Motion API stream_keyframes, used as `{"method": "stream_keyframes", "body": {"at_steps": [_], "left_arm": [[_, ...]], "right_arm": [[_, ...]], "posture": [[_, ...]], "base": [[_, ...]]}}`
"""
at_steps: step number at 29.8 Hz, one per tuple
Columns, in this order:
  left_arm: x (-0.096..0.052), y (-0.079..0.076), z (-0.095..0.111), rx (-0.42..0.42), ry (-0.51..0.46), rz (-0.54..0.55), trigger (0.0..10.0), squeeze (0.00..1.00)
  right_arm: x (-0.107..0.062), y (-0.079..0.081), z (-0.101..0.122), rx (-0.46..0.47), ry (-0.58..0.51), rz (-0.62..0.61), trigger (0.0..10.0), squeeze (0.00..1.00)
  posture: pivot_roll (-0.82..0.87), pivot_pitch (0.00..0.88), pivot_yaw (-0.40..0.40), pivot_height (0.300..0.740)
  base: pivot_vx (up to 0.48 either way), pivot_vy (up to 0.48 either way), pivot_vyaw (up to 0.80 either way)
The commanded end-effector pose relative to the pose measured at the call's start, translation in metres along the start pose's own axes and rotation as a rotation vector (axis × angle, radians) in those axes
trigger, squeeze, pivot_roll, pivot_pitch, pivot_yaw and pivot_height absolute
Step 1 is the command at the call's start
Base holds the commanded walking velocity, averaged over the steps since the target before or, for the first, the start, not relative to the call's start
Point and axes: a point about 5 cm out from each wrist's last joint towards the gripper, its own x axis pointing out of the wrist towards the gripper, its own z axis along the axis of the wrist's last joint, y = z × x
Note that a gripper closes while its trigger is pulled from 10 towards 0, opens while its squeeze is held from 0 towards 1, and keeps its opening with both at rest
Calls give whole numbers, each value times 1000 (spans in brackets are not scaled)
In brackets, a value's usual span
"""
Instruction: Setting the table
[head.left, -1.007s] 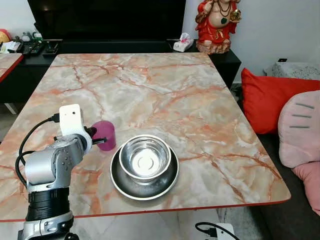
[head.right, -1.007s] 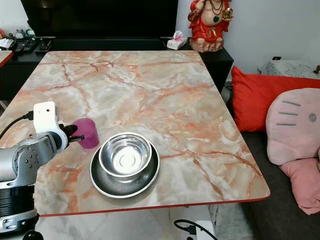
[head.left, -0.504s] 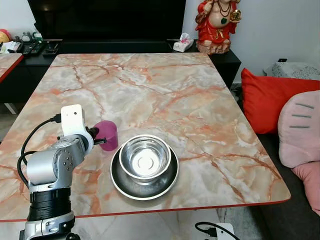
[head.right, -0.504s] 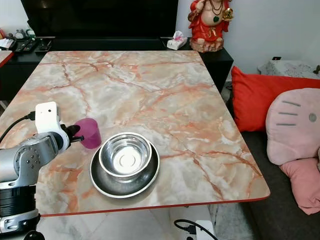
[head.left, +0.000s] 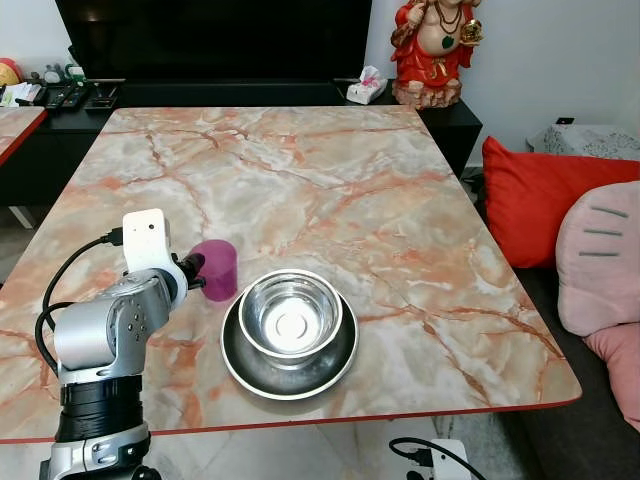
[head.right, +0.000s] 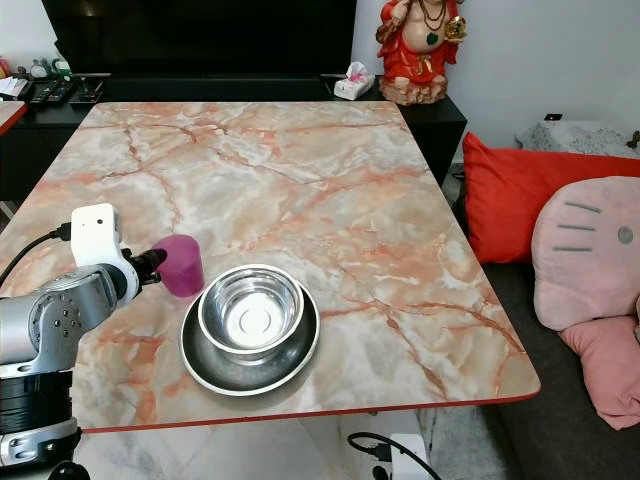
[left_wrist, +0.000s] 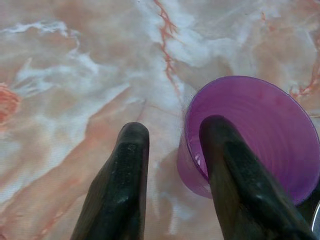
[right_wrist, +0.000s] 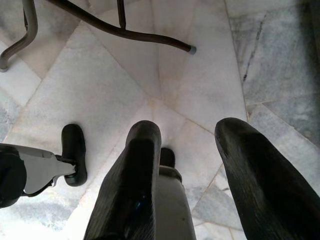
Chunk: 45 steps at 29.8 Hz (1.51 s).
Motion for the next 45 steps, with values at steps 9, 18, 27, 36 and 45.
{"method": "stream_keyframes", "body": {"at_steps": [9, 18, 27, 36, 45], "left_arm": [[-3, -5, 13, 34, -84, 6, 10000, 0], [-16, -12, 46, 87, -415, -36, 10000, 0], [-30, -57, 21, 413, -697, -265, 10000, 0], [-29, -66, 10, 430, -754, -333, 10000, 0], [-23, -64, 6, 420, -771, -337, 10000, 0]], "right_arm": [[-2, -4, -6, -5, 22, -3, 10000, 0], [-1, 2, -5, -4, 20, 1, 10000, 0], [-1, 7, -4, 8, 12, -9, 10000, 0], [-3, -9, -7, 34, 6, -46, 10000, 0], [-1, 0, -3, 33, 0, -22, 10000, 0]], "posture": [[151, 38, -46, 740], [147, 42, -45, 740], [127, 43, -41, 740], [128, 16, -20, 740], [128, 0, -7, 740]], "base": [[0, 0, 0], [0, 0, 0], [0, 0, 0], [0, 0, 0], [0, 0, 0]]}}
